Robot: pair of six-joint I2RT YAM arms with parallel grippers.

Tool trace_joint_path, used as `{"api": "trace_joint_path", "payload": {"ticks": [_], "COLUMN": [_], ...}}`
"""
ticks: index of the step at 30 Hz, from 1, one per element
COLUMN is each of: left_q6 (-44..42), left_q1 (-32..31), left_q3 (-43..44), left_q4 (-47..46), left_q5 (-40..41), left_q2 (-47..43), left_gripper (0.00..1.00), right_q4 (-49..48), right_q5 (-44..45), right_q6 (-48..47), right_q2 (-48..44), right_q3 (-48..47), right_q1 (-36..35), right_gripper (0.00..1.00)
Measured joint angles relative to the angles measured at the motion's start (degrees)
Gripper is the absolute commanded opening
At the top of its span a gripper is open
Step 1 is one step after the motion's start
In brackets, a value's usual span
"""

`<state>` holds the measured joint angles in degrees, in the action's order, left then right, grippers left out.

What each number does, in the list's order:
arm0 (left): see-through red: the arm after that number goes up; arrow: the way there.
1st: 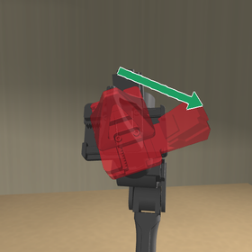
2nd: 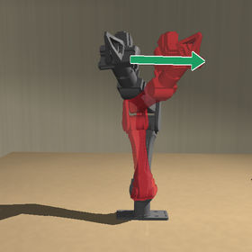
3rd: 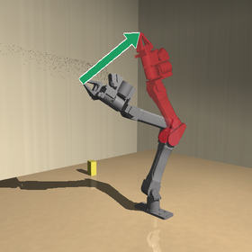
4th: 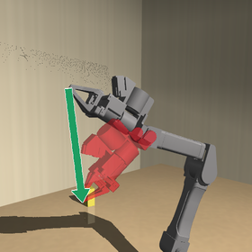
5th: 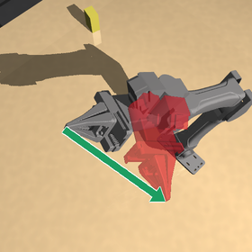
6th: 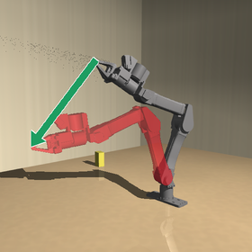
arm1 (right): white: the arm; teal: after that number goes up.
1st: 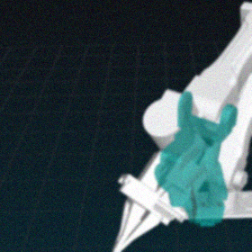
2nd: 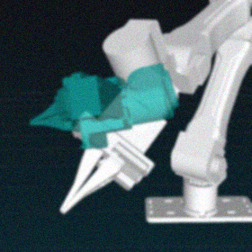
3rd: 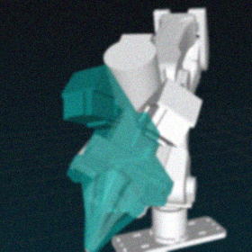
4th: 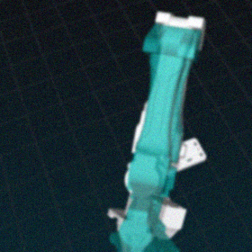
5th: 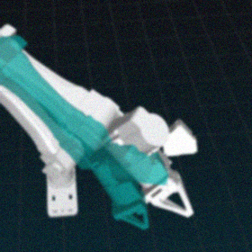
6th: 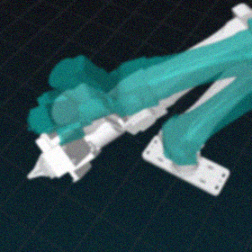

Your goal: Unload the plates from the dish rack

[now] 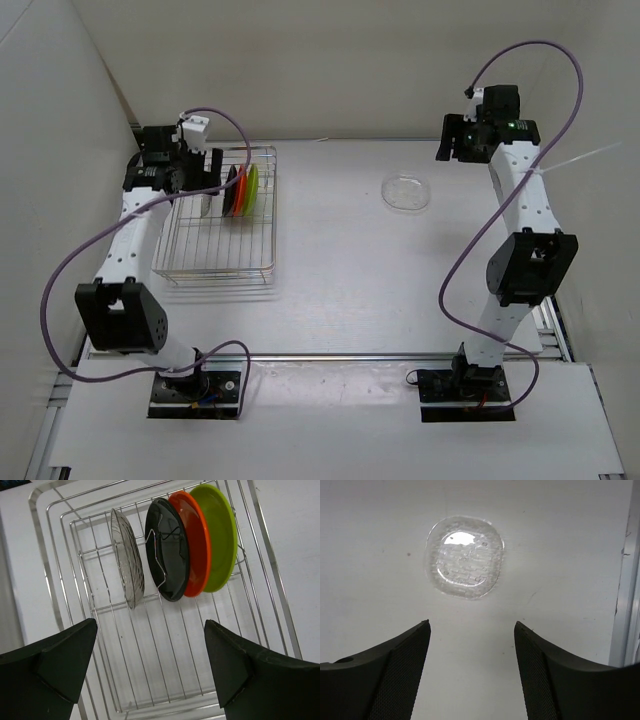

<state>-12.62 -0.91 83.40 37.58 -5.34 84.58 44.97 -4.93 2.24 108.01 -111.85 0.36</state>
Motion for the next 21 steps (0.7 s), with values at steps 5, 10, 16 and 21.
{"api": "trace_joint_path", "payload": {"ticks": [5, 10, 16, 21], "left_q6": [-0.3, -0.4, 0.0, 0.9], "left_q1": [3.9, 5.6, 5.8, 5.8], "left_q3": [5.9, 12.9, 17.7, 17.9], "left_q4": [0.1, 0.3, 1.4, 2.6], "left_q5": [-6.8, -10.4, -11.3, -11.7], "left_q2": [10.0, 19.1, 25.1, 26.7], "left_gripper": [0.99, 0.96, 0.84, 0.7], "right_q4": [4.7, 8.2, 9.2, 9.2], "right_q5": [-4.3, -6.0, -6.4, -6.4], "right_q6": [-3.5, -5.5, -6.1, -6.3], "right_q2": [-1.4, -1.5, -2.3, -4.0], "right_q3": [1.6, 6.2, 8.1, 8.3], "right_q1": [-1.2, -2.8, -3.3, -3.3], "right_gripper": [0.73, 0.73, 0.73, 0.73]}}
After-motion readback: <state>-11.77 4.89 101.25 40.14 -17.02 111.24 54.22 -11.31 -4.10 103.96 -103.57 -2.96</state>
